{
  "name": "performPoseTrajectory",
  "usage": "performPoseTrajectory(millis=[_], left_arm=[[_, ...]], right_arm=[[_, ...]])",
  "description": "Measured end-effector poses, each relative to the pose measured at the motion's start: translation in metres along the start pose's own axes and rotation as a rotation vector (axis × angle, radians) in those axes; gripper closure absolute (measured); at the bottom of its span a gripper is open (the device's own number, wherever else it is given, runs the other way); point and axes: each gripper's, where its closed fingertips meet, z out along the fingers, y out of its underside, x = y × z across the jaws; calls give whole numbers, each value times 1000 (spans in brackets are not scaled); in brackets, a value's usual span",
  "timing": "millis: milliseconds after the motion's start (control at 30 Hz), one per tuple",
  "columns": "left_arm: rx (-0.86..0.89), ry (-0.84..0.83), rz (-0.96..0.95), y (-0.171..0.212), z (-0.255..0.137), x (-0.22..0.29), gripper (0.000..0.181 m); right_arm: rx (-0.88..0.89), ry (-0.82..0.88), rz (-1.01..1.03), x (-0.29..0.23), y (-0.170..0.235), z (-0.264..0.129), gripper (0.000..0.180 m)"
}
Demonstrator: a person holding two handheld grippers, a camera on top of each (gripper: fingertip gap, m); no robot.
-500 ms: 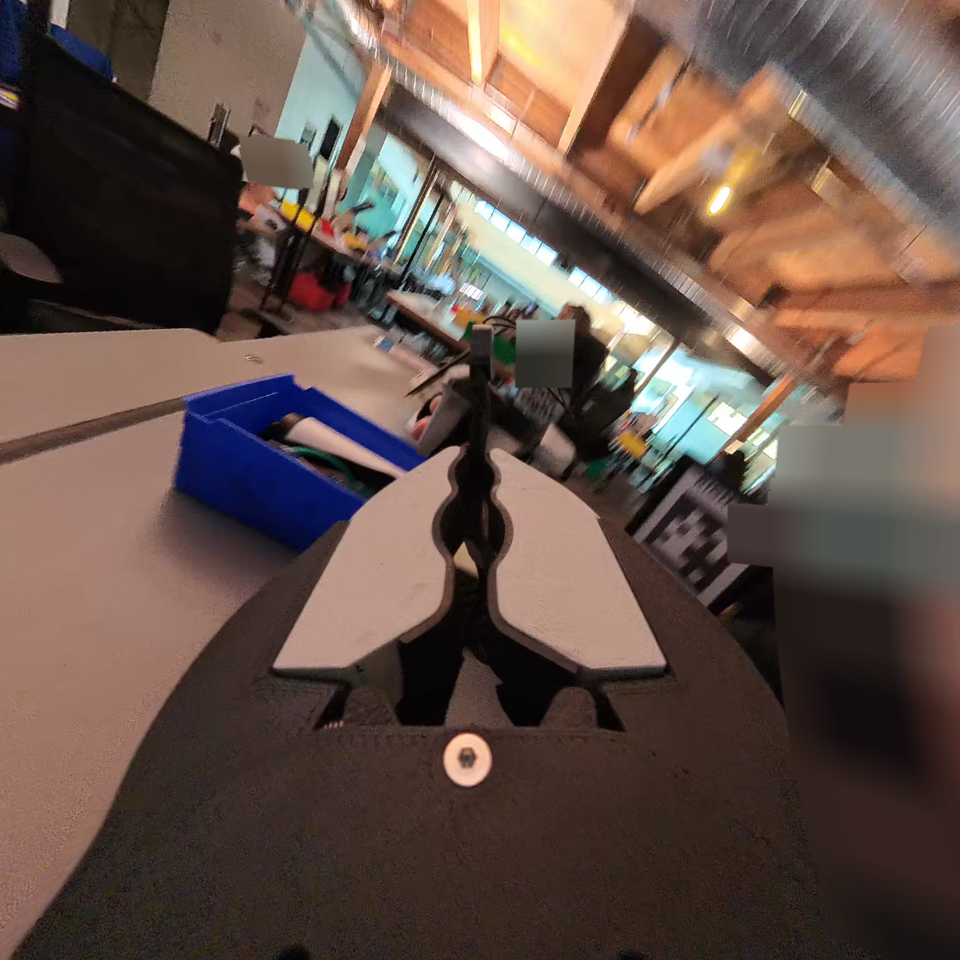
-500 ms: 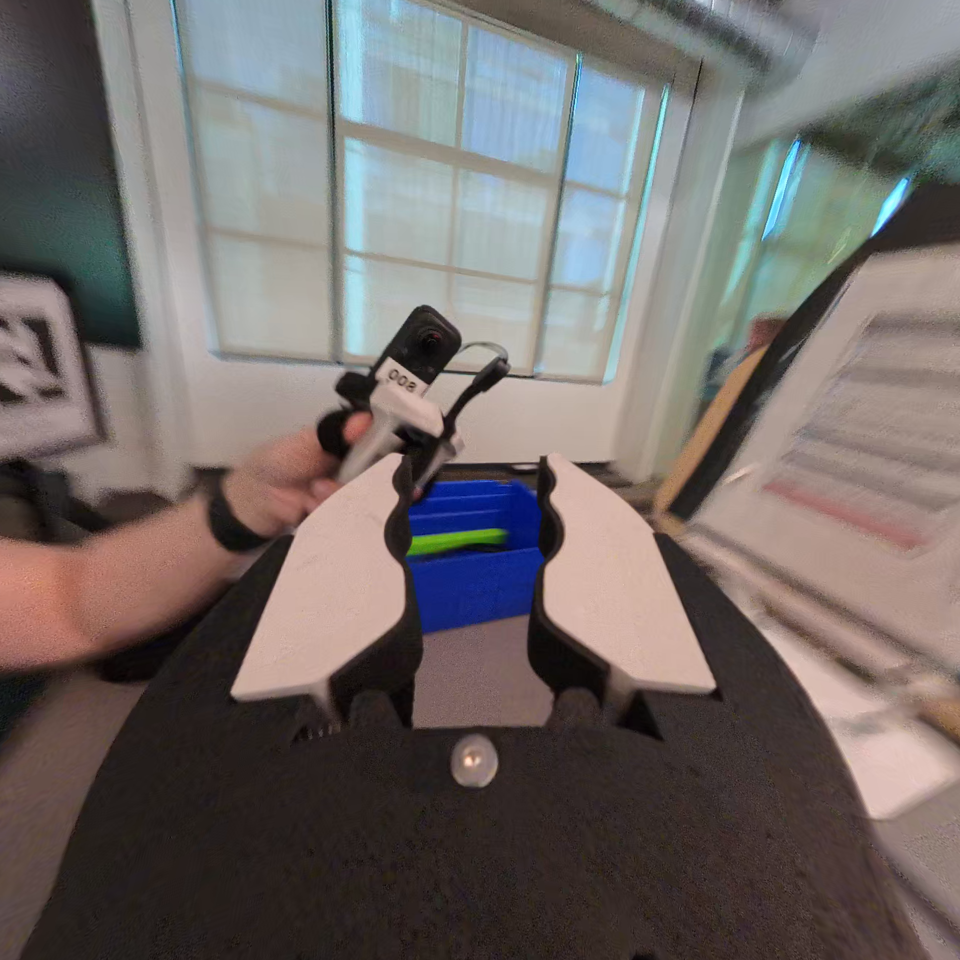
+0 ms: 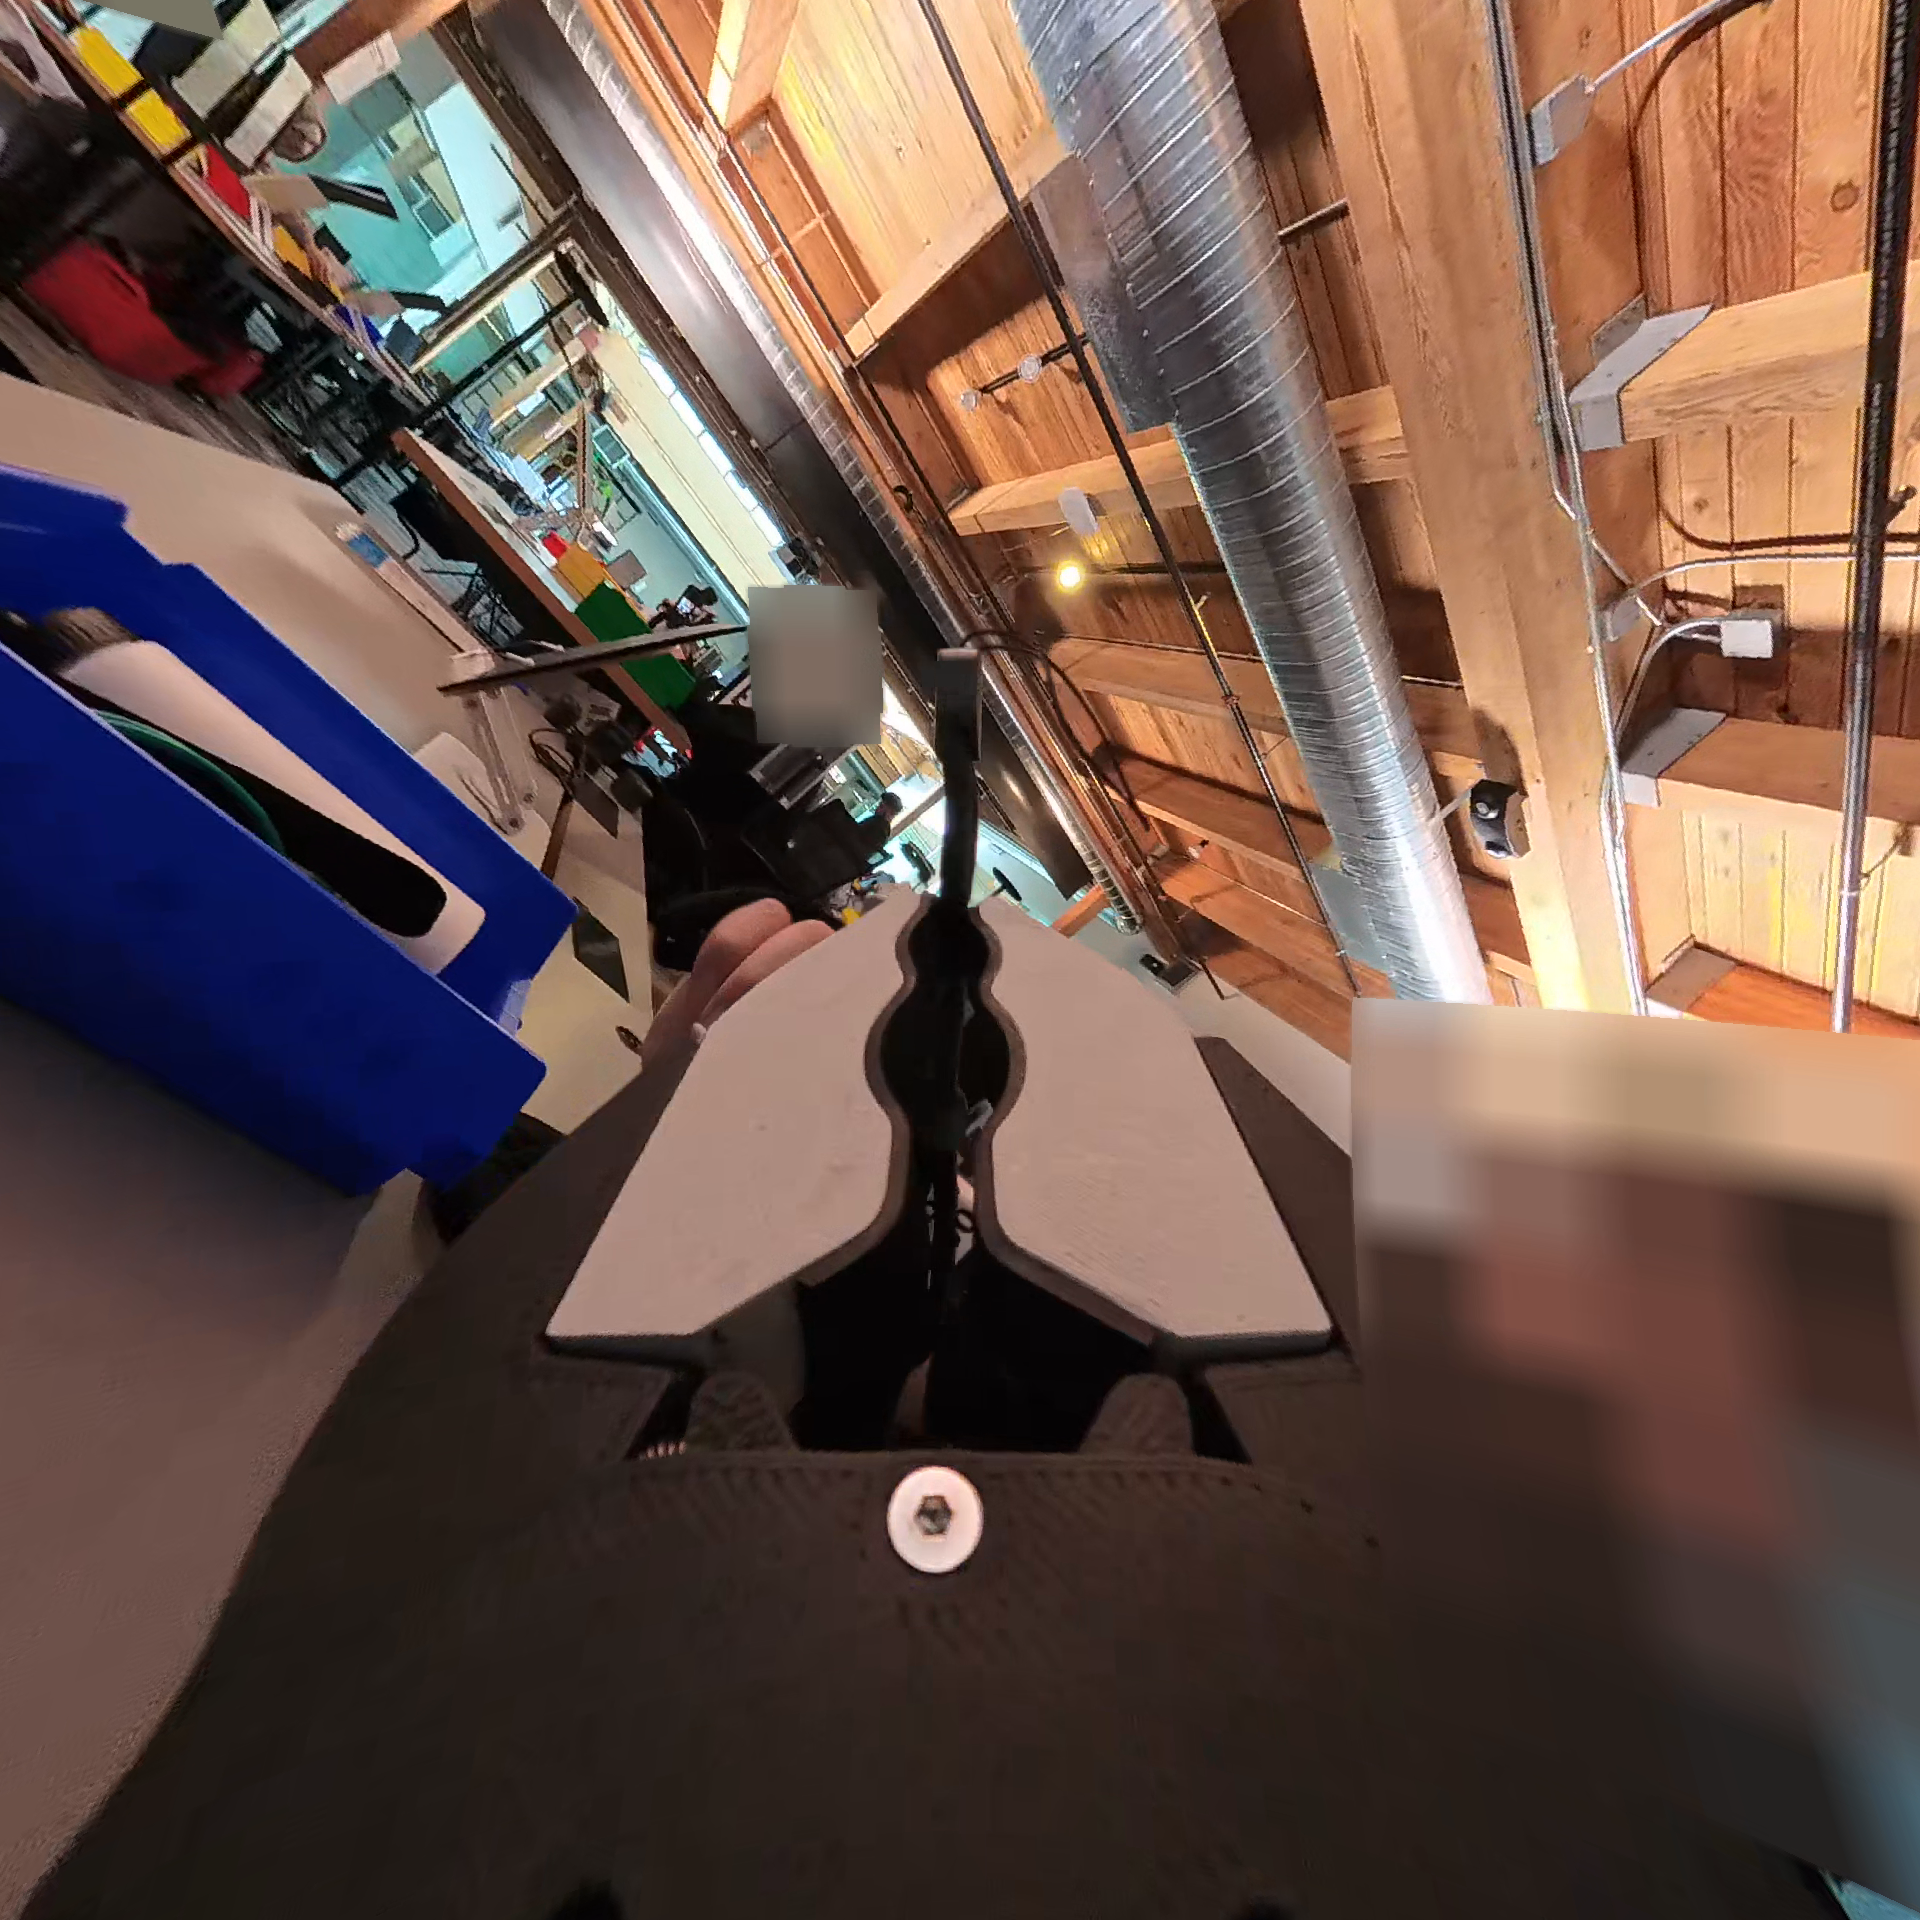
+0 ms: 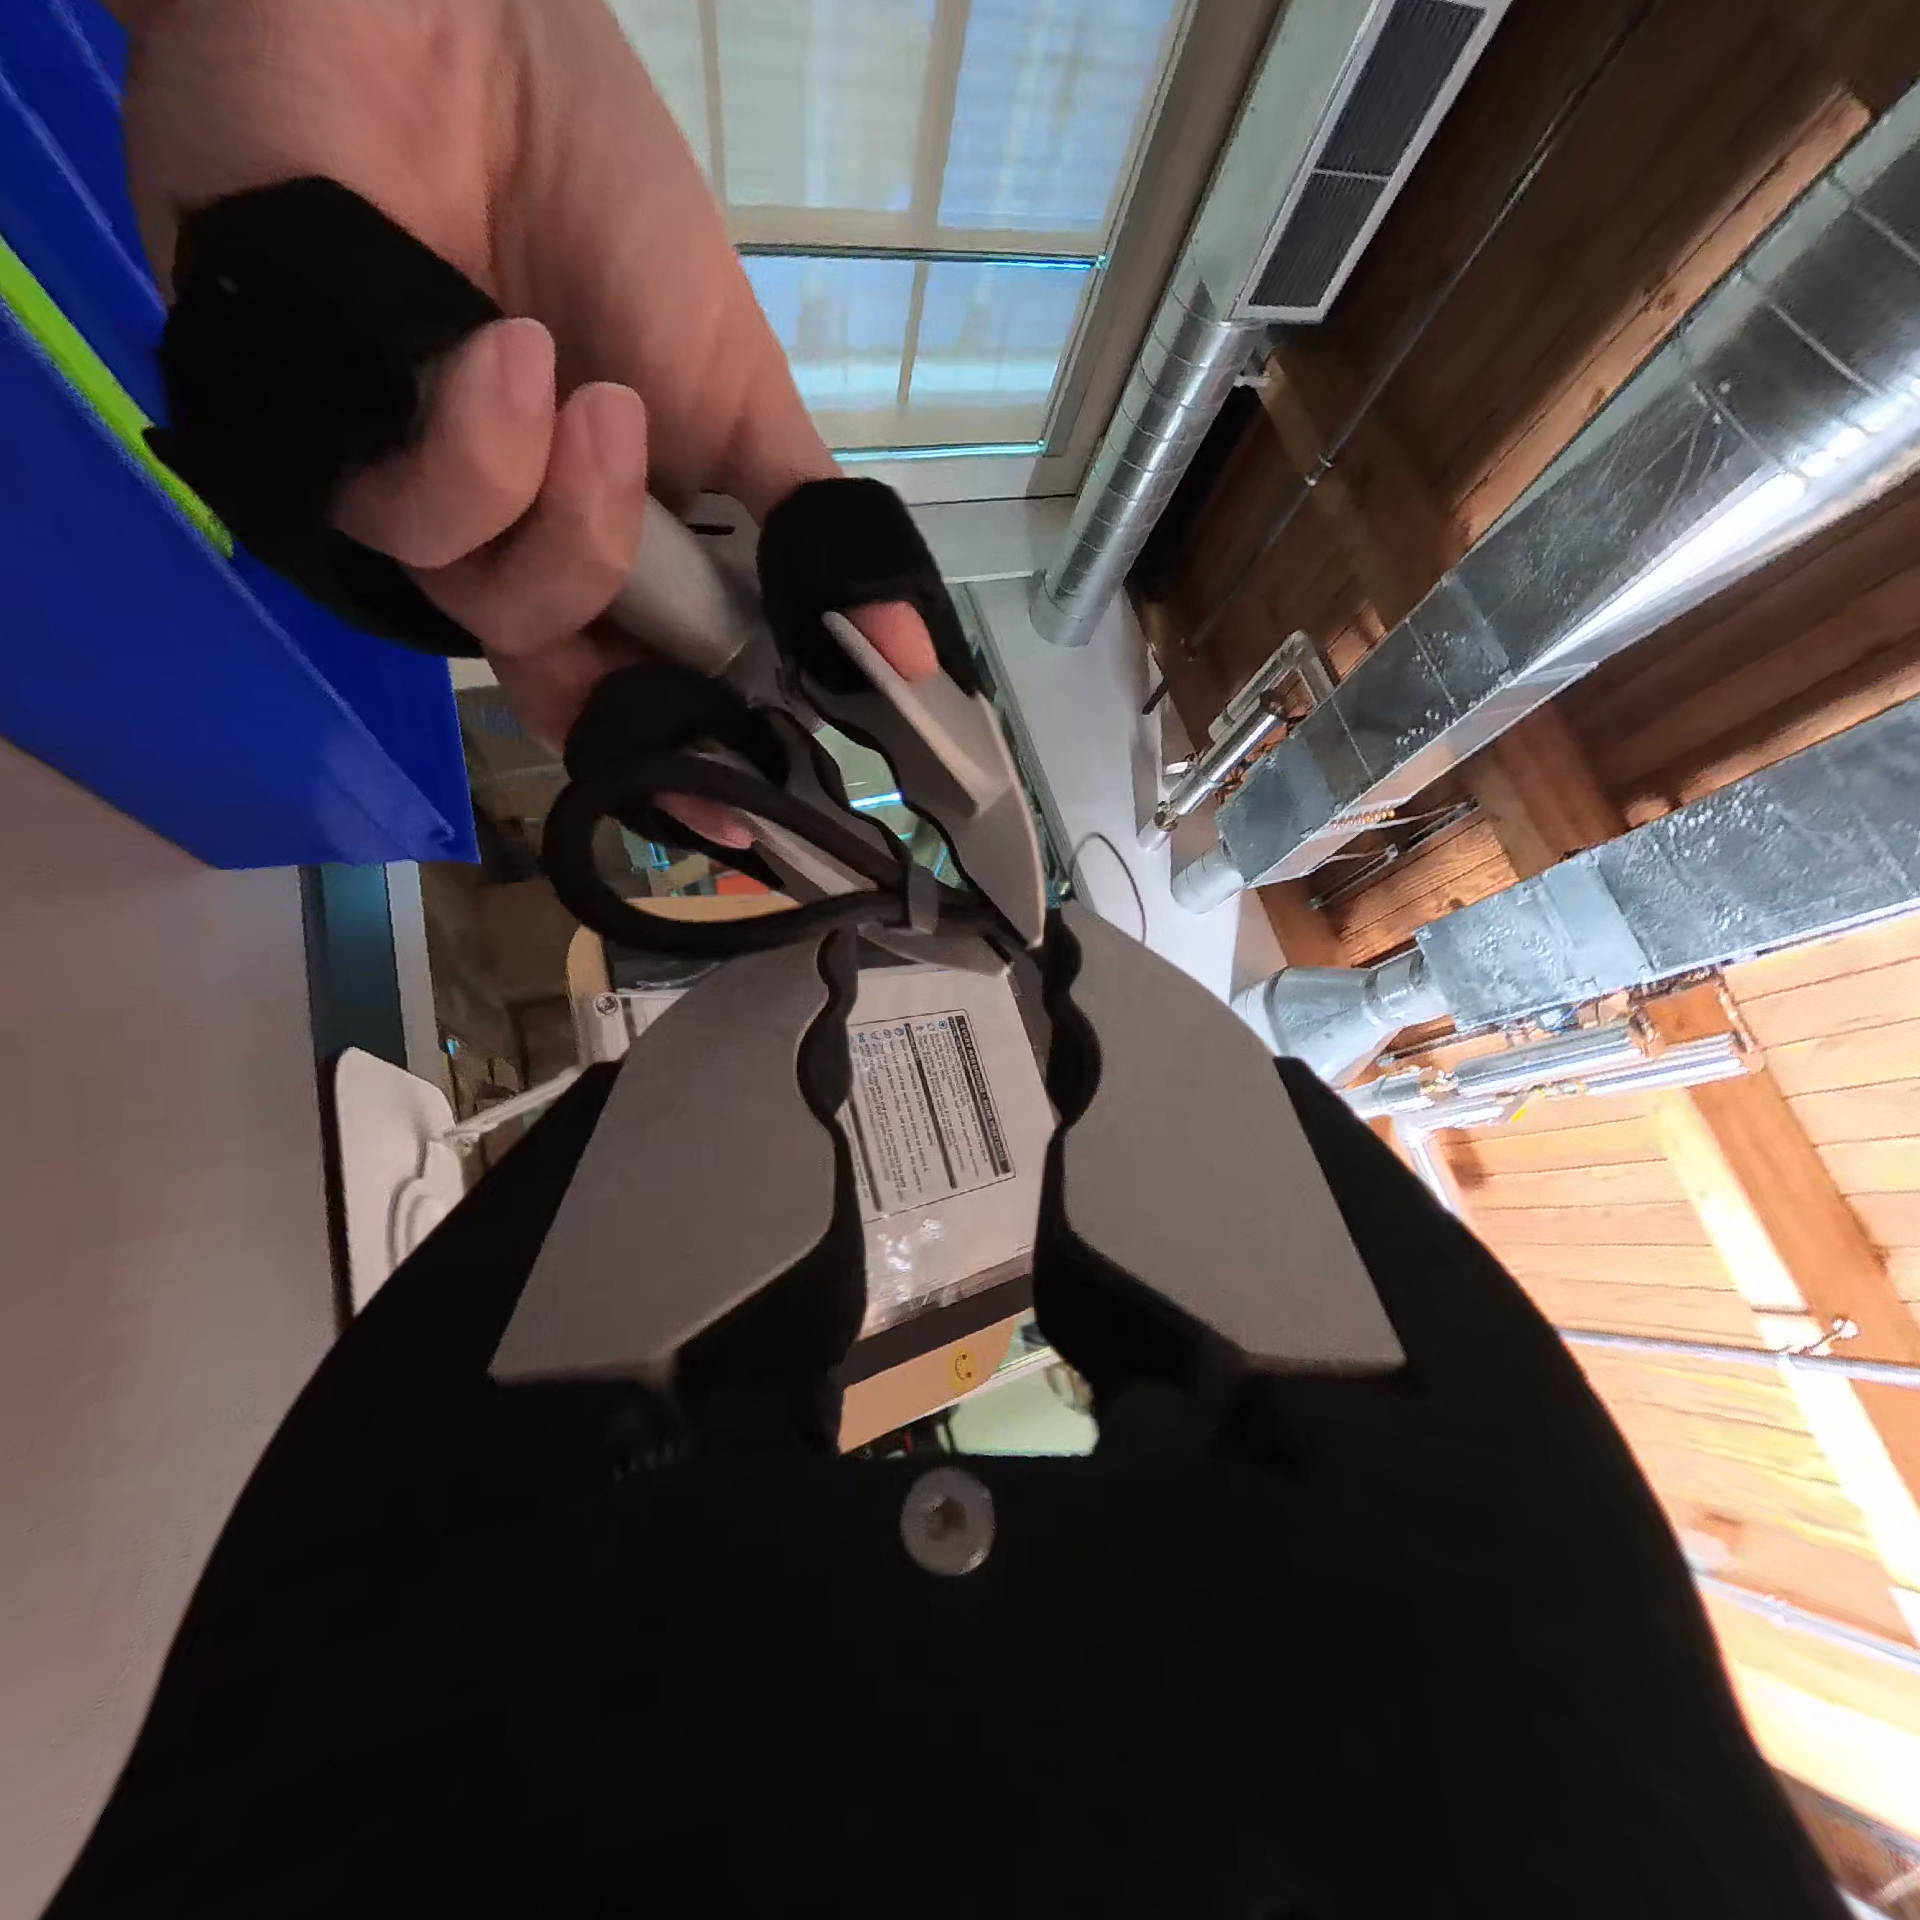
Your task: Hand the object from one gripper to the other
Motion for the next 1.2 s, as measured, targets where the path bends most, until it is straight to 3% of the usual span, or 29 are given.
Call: performPoseTrajectory(millis=[100, 200, 233, 300, 400, 567, 667, 800, 1100, 1200], left_arm=[[-23, -5, -2, 6, 5, -2, 178], [-48, -11, -7, 11, 8, -4, 176], [-47, -29, -6, 10, 7, -7, 174], [-27, -87, 45, 3, 3, -13, 170], [31, -240, 246, -17, -9, -20, 148], [81, -441, 633, -37, -21, -6, 142], [67, -541, 773, -33, -15, -5, 136], [-18, -521, 752, -7, 9, -9, 136], [-16, -510, 711, 16, 33, -13, 129], [-19, -547, 713, 14, 29, -22, 140]], right_arm=[[15, -38, -37, -7, -3, -1, 150], [29, -61, -50, -11, -3, -3, 172], [19, -83, -40, -12, -1, -3, 173], [-19, -106, 69, -8, 7, -2, 173], [-92, -130, 322, 4, 29, 0, 173], [-468, -105, 701, 11, 115, -5, 173], [-564, 87, 513, 34, 143, -17, 173], [-569, 211, 249, 51, 130, -19, 173], [-513, 311, -28, 59, 81, -9, 173], [-495, 319, -63, 57, 73, -8, 173]])
